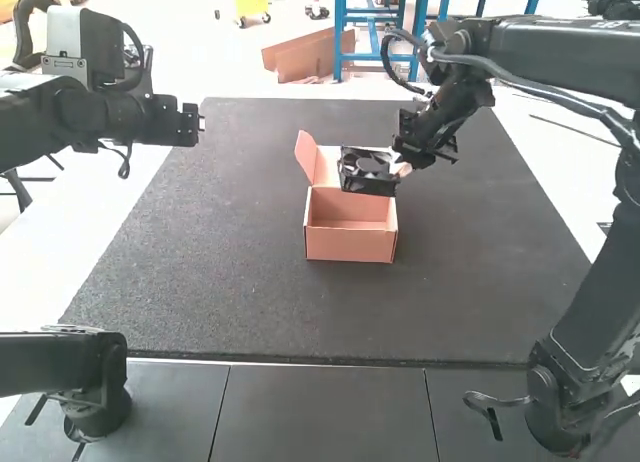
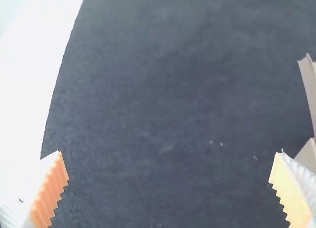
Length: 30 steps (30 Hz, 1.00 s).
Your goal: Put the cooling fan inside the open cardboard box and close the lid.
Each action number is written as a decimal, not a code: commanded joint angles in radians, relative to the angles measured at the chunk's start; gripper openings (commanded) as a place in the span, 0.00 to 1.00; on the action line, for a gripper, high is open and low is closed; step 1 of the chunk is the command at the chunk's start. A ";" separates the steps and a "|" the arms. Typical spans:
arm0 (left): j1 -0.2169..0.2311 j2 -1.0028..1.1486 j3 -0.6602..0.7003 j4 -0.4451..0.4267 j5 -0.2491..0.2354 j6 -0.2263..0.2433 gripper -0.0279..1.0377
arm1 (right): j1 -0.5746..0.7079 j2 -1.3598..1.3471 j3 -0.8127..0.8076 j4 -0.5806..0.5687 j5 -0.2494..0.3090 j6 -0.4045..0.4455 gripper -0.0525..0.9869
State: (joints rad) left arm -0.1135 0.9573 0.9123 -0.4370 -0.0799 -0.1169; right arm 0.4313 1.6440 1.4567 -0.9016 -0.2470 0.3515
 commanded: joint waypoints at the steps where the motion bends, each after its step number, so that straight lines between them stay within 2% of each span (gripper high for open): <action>1: -0.008 -0.019 -0.003 0.004 0.009 -0.021 0.93 | 0.021 0.037 0.033 0.027 0.012 0.017 0.04; 3: -0.005 -0.022 -0.001 0.001 0.009 -0.026 0.93 | 0.032 0.071 0.041 0.040 0.040 0.015 0.04; 13: -0.003 -0.020 0.005 -0.002 0.011 -0.036 0.93 | 0.057 0.192 0.056 0.119 0.072 0.012 0.04; 16: -0.002 -0.022 0.005 -0.003 0.011 -0.036 0.93 | 0.058 0.223 0.051 0.150 0.115 0.007 0.04; 20: -0.002 -0.022 0.013 -0.006 0.011 -0.038 0.93 | 0.058 0.260 0.041 0.171 0.132 -0.005 0.04; 23: -0.002 -0.022 0.014 -0.008 0.014 -0.041 0.93 | 0.058 0.284 0.027 0.201 0.121 -0.005 0.04; 24: -0.002 -0.022 0.014 -0.008 0.015 -0.041 0.93 | 0.058 0.292 0.024 0.219 0.104 -0.005 0.09; 25: -0.002 -0.020 0.014 -0.006 0.015 -0.041 0.93 | 0.058 0.298 0.027 0.224 0.087 -0.006 0.22; 27: -0.003 -0.022 0.011 -0.002 0.015 -0.041 0.93 | 0.057 0.298 0.034 0.237 0.071 -0.005 0.56; 28: -0.006 -0.019 0.010 0.004 0.015 -0.041 0.93 | 0.052 0.298 0.047 0.239 0.063 0.000 0.79; 29: -0.008 -0.017 0.010 0.009 0.015 -0.041 0.93 | 0.050 0.298 0.067 0.239 0.031 -0.006 0.94; 30: -0.008 -0.014 0.010 0.015 0.015 -0.041 0.93 | 0.047 0.298 0.088 0.230 0.002 -0.016 0.94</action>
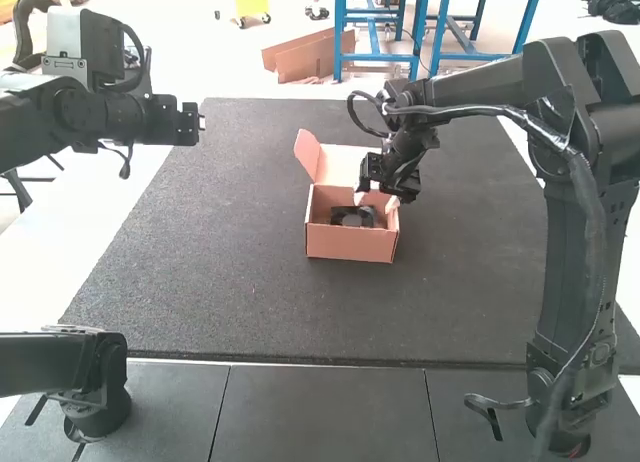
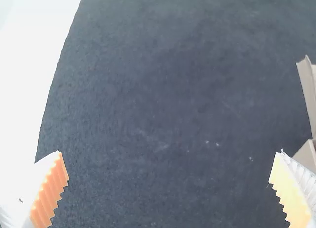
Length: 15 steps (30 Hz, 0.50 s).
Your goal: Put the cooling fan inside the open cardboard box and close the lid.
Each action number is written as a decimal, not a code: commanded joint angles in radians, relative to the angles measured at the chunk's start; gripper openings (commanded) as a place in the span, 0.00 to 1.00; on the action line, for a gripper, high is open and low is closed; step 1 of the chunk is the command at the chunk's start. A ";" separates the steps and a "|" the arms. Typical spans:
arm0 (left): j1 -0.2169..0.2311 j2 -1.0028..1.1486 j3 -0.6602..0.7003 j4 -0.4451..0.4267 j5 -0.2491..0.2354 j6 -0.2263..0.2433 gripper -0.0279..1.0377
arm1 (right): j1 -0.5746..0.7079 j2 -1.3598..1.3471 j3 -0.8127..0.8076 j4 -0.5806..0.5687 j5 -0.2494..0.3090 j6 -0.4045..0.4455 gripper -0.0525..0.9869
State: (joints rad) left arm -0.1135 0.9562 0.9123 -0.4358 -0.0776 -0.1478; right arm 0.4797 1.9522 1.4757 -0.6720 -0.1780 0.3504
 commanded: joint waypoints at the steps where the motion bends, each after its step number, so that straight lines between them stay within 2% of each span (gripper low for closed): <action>1: -0.009 -0.010 0.011 0.022 0.013 -0.010 0.93 | -0.004 -0.012 0.092 -0.018 -0.095 -0.021 0.94; 4: -0.014 0.019 0.014 0.040 0.029 -0.019 0.93 | -0.012 -0.038 0.179 -0.084 -0.199 -0.064 0.94; 8: -0.034 0.082 0.022 0.072 0.032 -0.036 0.93 | -0.075 -0.119 0.216 -0.075 -0.209 -0.103 0.94; 10: -0.051 0.118 0.034 0.092 0.032 -0.047 0.93 | -0.113 -0.170 0.204 -0.060 -0.195 -0.129 0.94; 12: -0.071 0.154 0.048 0.112 0.030 -0.059 0.93 | -0.145 -0.214 0.169 -0.051 -0.167 -0.192 0.94; 13: -0.080 0.174 0.060 0.120 0.035 -0.068 0.93 | -0.159 -0.236 0.141 -0.037 -0.118 -0.223 0.93; 15: -0.087 0.223 0.082 0.137 0.042 -0.091 0.93 | -0.178 -0.280 0.083 -0.017 -0.080 -0.314 0.90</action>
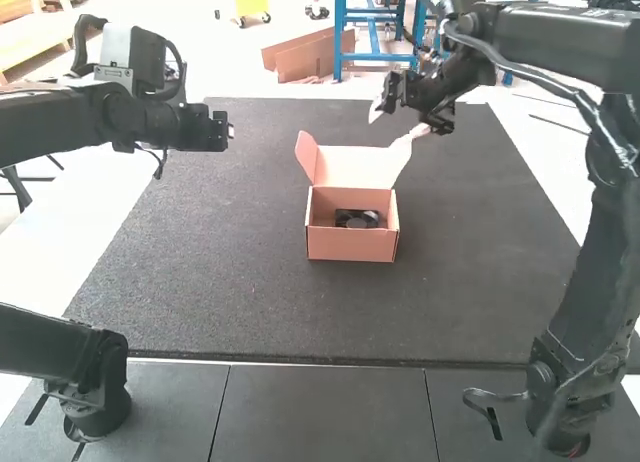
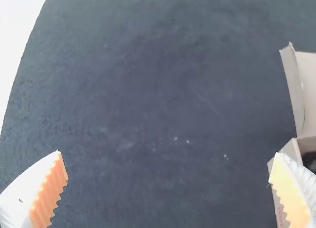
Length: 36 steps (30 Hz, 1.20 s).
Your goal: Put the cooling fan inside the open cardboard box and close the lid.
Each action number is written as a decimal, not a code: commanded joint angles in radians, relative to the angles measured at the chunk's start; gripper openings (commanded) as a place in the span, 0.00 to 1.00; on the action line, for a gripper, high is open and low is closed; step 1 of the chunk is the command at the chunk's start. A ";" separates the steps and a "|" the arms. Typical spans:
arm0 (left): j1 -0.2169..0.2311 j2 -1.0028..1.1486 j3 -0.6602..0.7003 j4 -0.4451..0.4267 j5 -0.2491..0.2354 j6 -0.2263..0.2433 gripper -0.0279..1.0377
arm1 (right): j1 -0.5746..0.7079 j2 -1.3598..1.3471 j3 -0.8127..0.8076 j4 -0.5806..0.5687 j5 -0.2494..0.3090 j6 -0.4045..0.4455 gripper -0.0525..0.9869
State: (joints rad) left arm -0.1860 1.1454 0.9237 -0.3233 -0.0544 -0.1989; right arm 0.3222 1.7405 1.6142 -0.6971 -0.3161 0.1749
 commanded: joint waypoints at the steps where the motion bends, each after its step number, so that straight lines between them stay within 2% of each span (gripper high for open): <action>1: -0.015 0.060 0.081 0.033 0.019 -0.042 0.93 | -0.029 -0.090 -0.085 0.013 0.061 -0.152 0.90; 4: -0.018 0.132 0.118 0.064 0.021 -0.059 0.93 | -0.032 -0.136 -0.185 0.053 0.078 -0.160 0.90; 7: -0.021 0.198 0.153 0.110 0.019 -0.065 0.94 | -0.032 -0.173 -0.286 0.174 0.104 -0.155 0.90; 12: -0.041 0.330 0.239 0.115 0.021 -0.079 0.94 | -0.038 -0.183 -0.399 0.418 0.104 -0.133 0.90; 15: -0.061 0.396 0.293 0.119 0.019 -0.079 0.94 | -0.035 -0.168 -0.413 0.505 0.115 -0.132 0.90; 26: -0.118 0.609 0.481 0.086 0.013 -0.077 0.94 | -0.061 -0.036 -0.290 0.498 0.106 -0.120 0.90; 36: -0.122 0.692 0.541 0.075 -0.010 -0.073 0.94 | -0.101 0.065 -0.177 0.409 0.068 -0.130 0.90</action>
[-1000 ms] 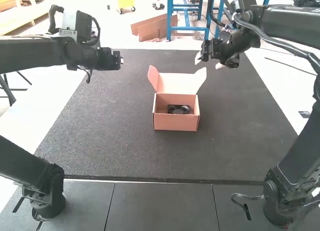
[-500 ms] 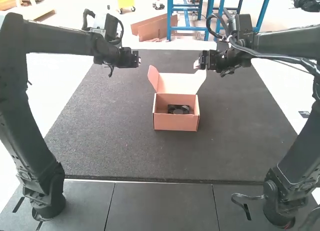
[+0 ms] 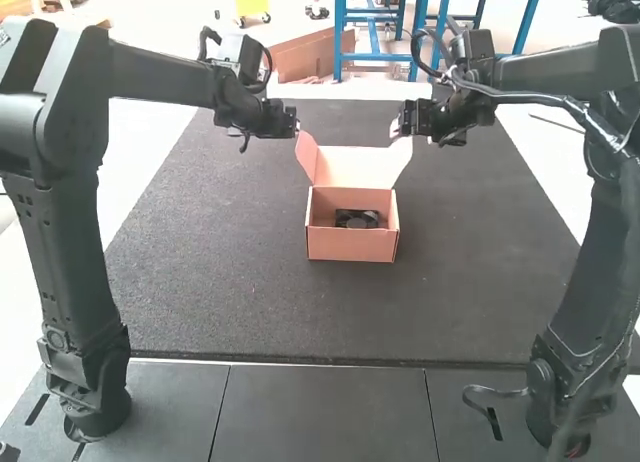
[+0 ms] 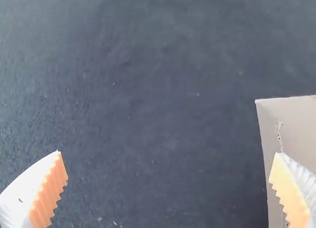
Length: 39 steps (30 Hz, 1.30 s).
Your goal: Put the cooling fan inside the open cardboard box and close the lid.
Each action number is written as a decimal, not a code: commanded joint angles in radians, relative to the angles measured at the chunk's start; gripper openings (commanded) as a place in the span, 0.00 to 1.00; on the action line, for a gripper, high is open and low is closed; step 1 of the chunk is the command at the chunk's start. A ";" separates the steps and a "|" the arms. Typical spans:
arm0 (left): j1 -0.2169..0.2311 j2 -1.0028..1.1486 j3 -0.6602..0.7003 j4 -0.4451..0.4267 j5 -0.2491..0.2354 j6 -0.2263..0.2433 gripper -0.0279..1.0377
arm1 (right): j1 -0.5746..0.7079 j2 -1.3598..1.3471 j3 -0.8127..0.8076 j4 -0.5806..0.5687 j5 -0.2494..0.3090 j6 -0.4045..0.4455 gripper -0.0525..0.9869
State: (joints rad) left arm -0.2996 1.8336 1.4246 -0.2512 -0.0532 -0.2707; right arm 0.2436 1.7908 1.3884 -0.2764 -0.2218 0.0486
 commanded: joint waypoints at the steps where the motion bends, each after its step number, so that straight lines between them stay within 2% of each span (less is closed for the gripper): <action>1: -0.009 0.007 0.042 0.003 -0.017 -0.001 0.94 | -0.026 0.022 0.060 -0.023 -0.036 -0.006 0.90; 18: -0.009 0.053 0.053 0.015 -0.011 0.011 0.94 | -0.036 0.107 0.150 -0.103 -0.113 -0.007 0.90; 21: -0.009 0.058 0.063 0.018 0.012 0.010 0.94 | -0.036 0.110 0.158 -0.106 -0.120 -0.007 0.90; 29: -0.009 0.058 0.089 0.027 0.098 -0.001 0.94 | -0.038 0.116 0.159 -0.107 -0.146 -0.004 0.81; 33: -0.019 0.058 0.089 0.026 0.136 -0.001 0.94 | -0.038 0.119 0.159 -0.107 -0.148 0.000 0.69; 38: -0.030 0.058 0.089 0.024 0.153 -0.001 0.94 | -0.038 0.121 0.150 -0.106 -0.149 -0.003 0.56; 39: -0.032 0.058 0.089 0.026 0.153 -0.001 0.94 | -0.038 0.121 0.149 -0.106 -0.148 -0.004 0.56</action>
State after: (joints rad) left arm -0.3164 1.8935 1.4807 -0.2340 0.0696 -0.2703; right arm 0.2237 1.9060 1.5078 -0.3866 -0.3534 0.0483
